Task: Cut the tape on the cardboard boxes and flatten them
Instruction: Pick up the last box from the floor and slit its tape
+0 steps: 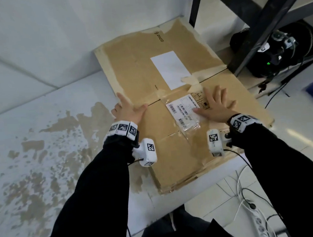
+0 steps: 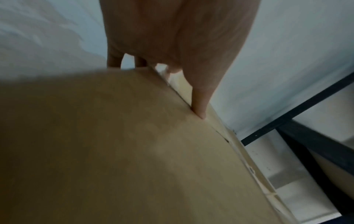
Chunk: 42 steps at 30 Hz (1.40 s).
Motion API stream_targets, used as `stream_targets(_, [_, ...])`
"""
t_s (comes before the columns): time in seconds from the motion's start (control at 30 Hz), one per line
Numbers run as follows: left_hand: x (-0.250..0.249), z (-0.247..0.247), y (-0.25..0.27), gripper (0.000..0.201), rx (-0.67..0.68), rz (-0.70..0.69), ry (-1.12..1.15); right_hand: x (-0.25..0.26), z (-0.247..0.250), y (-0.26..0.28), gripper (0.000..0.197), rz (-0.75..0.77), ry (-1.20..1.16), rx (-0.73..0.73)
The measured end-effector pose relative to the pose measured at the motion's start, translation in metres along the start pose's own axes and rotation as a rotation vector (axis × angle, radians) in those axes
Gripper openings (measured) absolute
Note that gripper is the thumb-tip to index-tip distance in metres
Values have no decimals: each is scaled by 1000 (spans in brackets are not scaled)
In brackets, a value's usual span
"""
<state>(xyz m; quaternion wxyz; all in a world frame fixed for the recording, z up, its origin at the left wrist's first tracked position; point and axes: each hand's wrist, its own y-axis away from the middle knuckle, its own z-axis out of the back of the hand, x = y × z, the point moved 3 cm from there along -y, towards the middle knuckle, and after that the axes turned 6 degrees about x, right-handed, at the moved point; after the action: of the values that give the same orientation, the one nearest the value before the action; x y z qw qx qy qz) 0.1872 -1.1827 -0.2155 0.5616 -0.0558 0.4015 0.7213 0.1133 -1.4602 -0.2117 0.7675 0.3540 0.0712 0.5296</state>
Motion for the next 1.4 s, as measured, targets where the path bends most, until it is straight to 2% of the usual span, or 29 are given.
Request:
stream_targets(0.07, [4, 2, -3, 105, 23, 8, -5, 0, 1, -1, 95, -23, 29, 9])
stream_targets(0.13, [11, 7, 6, 100, 50, -34, 129, 2, 2, 1, 93, -28, 7, -22])
stream_targets(0.27, [50, 16, 59, 67, 53, -131, 321, 12, -3, 7, 68, 41, -116, -219])
stream_targets(0.33, [85, 17, 98, 42, 26, -133, 402, 32, -15, 20, 60, 139, -164, -312])
stream_targets(0.4, [131, 13, 145, 21, -15, -105, 524, 64, -36, 48, 49, 307, -147, -404])
stream_targets(0.47, [180, 1, 195, 20, -39, -10, 679, 100, -64, 93, 34, 560, -180, -427])
stream_targets(0.5, [205, -8, 220, 25, -37, 53, 749, 119, -83, 120, 27, 666, -240, -355])
stream_targets(0.53, [231, -20, 244, 30, -34, 120, 802, 136, -107, 141, 20, 764, -302, -214])
stream_targets(0.57, [259, -34, 267, 32, -39, 193, 843, 153, -134, 163, 16, 848, -346, -11])
stream_targets(0.63, [317, -67, 310, 31, -67, 364, 897, 177, -197, 197, 14, 915, -312, 468])
stream_targets(0.7, [374, -104, 352, 26, -127, 564, 949, 190, -261, 226, 16, 891, -94, 884])
stream_targets(0.73, [401, -123, 373, 22, -163, 671, 1006, 194, -292, 237, 18, 854, 32, 1040])
stream_targets(0.77, [426, -142, 395, 18, -196, 784, 1083, 196, -321, 248, 20, 809, 145, 1155])
stream_targets(0.83, [468, -177, 439, 18, -248, 1010, 1289, 203, -375, 263, 18, 711, 301, 1249])
stream_targets(0.93, [519, -217, 493, 34, -331, 1219, 1523, 225, -447, 271, 8, 610, 429, 1191])
stream_targets(1.07, [576, -230, 532, 32, -355, 1384, 1624, 270, -526, 279, 9, 503, 473, 1118])
stream_targets(1.17, [623, -203, 545, 19, -327, 1404, 1658, 307, -569, 284, 9, 382, 487, 1072])
stream_targets(1.23, [655, -177, 548, 25, -282, 1401, 1652, 330, -586, 283, 14, 321, 520, 998])
stream_targets(1.3, [691, -140, 546, 33, -285, 1324, 1624, 356, -602, 281, 12, 270, 517, 931])
stream_targets(1.4, [753, -81, 530, 34, -364, 1226, 1500, 400, -626, 284, 13, 169, 437, 845])
